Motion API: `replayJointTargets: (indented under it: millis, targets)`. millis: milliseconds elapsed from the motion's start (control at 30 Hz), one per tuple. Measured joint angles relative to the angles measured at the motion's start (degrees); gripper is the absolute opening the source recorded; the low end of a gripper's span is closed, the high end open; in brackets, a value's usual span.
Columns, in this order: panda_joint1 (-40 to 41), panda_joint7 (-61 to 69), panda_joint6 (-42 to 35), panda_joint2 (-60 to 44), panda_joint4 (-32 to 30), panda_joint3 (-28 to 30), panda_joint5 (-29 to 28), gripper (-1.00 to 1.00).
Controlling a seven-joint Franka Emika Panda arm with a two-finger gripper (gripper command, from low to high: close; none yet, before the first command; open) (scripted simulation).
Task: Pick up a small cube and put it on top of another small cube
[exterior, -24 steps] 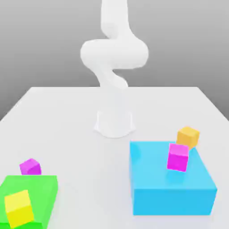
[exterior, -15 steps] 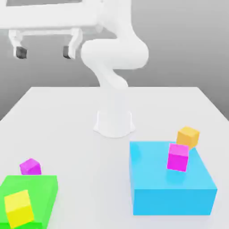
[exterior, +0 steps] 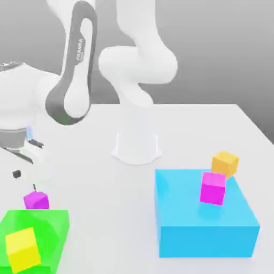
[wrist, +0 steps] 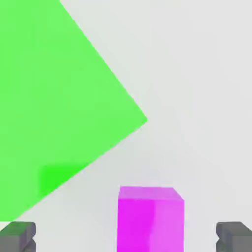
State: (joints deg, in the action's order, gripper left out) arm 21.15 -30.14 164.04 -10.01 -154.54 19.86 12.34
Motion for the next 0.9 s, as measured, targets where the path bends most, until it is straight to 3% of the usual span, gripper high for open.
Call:
replayJointTargets:
  millis: [133, 167, 400, 600, 900]
  targets:
    - [7.2, 5.8, 6.2, -8.3, 1.8, -8.7, 7.5, 0.0]
    - [8.6, 6.6, 7.3, -9.6, 2.1, -10.3, 8.5, -1.0]
    - [8.7, 6.4, 7.2, -9.6, 2.1, -10.4, 8.3, -1.0]
    - [3.3, -2.8, -1.0, 1.7, -0.7, -2.5, -3.7, -1.0]
    - [-16.6, -15.1, -14.0, 17.9, -2.9, -15.0, -2.7, -1.0]
